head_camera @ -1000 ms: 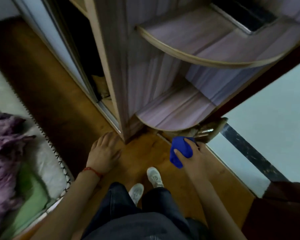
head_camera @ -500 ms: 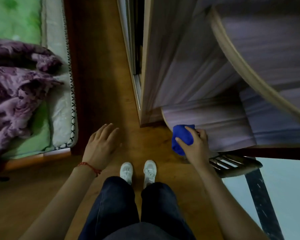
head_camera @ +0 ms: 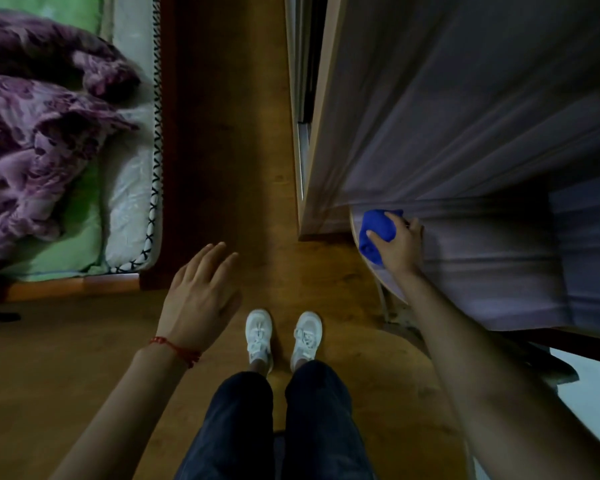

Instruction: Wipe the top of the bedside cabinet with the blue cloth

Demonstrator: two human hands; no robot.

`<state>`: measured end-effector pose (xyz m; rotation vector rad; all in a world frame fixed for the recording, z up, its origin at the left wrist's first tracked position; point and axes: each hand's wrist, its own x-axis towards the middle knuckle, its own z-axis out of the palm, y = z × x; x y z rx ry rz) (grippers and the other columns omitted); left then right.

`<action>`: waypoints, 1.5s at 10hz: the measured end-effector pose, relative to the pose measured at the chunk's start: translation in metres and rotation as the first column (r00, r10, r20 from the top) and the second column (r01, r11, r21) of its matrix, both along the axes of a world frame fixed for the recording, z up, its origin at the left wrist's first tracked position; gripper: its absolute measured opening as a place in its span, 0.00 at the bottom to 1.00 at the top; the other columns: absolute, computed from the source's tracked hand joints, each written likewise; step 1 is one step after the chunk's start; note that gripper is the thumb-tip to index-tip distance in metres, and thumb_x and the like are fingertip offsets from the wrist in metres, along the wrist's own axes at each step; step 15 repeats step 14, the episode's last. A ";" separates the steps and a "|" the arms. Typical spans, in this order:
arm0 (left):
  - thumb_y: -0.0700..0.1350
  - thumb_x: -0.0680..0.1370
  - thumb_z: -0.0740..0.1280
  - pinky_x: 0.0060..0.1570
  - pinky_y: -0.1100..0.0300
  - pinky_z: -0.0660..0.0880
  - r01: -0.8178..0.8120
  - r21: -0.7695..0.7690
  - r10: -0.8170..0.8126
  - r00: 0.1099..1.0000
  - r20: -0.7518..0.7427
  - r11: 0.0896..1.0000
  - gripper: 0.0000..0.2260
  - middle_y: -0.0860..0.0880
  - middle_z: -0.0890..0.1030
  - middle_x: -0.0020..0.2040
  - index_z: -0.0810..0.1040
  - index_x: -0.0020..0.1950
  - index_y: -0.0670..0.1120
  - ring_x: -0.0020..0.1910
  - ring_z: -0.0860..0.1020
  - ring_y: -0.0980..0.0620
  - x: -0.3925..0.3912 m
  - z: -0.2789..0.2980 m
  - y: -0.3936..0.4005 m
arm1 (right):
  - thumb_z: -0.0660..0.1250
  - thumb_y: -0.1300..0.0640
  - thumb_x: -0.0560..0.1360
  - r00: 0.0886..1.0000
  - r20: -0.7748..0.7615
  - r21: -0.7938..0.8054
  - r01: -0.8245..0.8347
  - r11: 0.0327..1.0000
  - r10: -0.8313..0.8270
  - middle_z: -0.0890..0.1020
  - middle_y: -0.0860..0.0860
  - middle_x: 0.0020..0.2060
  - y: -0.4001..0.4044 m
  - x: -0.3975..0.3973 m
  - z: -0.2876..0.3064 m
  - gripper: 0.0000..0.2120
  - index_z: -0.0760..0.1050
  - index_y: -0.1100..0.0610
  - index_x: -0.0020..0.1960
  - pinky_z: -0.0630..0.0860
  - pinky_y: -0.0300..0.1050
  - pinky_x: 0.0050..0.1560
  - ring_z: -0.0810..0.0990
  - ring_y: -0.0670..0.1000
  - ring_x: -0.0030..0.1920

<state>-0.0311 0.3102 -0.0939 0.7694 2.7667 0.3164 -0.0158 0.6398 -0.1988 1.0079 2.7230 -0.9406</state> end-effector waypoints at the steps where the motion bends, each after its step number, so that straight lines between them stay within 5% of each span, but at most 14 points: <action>1: 0.43 0.68 0.73 0.55 0.43 0.68 0.016 0.009 -0.016 1.000 0.011 1.000 0.27 0.35 0.73 0.64 0.71 0.65 0.38 0.64 0.69 0.35 0.001 -0.008 0.006 | 0.71 0.54 0.70 0.998 0.044 0.000 -0.045 0.999 0.045 0.67 0.63 0.61 0.007 -0.015 -0.020 0.25 0.69 0.57 0.65 0.66 0.51 0.59 0.68 0.63 0.60; 2: 0.44 0.68 0.72 0.56 0.44 0.67 0.006 0.016 -0.007 1.000 0.017 1.000 0.27 0.35 0.72 0.64 0.71 0.65 0.38 0.64 0.69 0.36 0.000 -0.012 0.007 | 0.70 0.53 0.70 0.988 0.101 -0.006 -0.115 0.993 0.115 0.65 0.63 0.63 0.011 -0.021 -0.034 0.26 0.68 0.56 0.65 0.66 0.53 0.61 0.66 0.63 0.62; 6: 0.61 0.80 0.44 0.57 0.47 0.66 -0.051 -0.037 0.053 0.997 0.060 0.998 0.31 0.37 0.73 0.64 0.72 0.65 0.40 0.65 0.66 0.41 0.015 -0.014 -0.021 | 0.65 0.53 0.74 0.937 0.320 0.178 -0.207 0.962 0.142 0.64 0.63 0.66 0.010 -0.017 -0.030 0.27 0.62 0.58 0.70 0.64 0.55 0.60 0.64 0.64 0.63; 9: 0.58 0.75 0.54 0.55 0.42 0.70 -0.174 -0.064 0.177 0.983 0.043 0.983 0.27 0.37 0.74 0.63 0.73 0.64 0.40 0.63 0.71 0.38 0.024 0.015 -0.045 | 0.64 0.52 0.75 0.926 0.133 0.187 -0.373 0.909 0.353 0.66 0.59 0.68 -0.039 0.016 0.068 0.23 0.65 0.58 0.68 0.66 0.54 0.62 0.64 0.60 0.67; 10: 0.62 0.79 0.47 0.53 0.41 0.72 -0.230 -0.043 0.231 0.973 0.027 0.972 0.31 0.37 0.75 0.62 0.73 0.64 0.39 0.62 0.72 0.37 0.026 0.023 -0.058 | 0.61 0.50 0.76 0.900 0.147 0.172 -0.431 0.886 0.409 0.64 0.58 0.70 -0.062 0.028 0.098 0.24 0.62 0.56 0.70 0.66 0.54 0.62 0.61 0.58 0.69; 12: 0.57 0.74 0.55 0.51 0.40 0.73 -0.364 -0.073 0.366 0.931 0.008 0.928 0.27 0.36 0.76 0.60 0.75 0.62 0.39 0.59 0.74 0.36 0.044 0.033 -0.089 | 0.56 0.46 0.78 0.808 0.243 0.157 -0.579 0.800 0.537 0.58 0.53 0.73 -0.104 0.035 0.131 0.26 0.56 0.51 0.72 0.61 0.50 0.67 0.54 0.53 0.72; 15: 0.54 0.73 0.64 0.53 0.40 0.72 -0.526 -0.047 0.524 0.851 -0.042 0.849 0.24 0.37 0.76 0.62 0.75 0.63 0.39 0.61 0.73 0.36 0.073 0.029 -0.121 | 0.56 0.46 0.78 0.701 0.186 0.199 -0.713 0.672 0.689 0.60 0.52 0.72 -0.133 0.023 0.151 0.25 0.57 0.51 0.72 0.60 0.50 0.68 0.56 0.52 0.72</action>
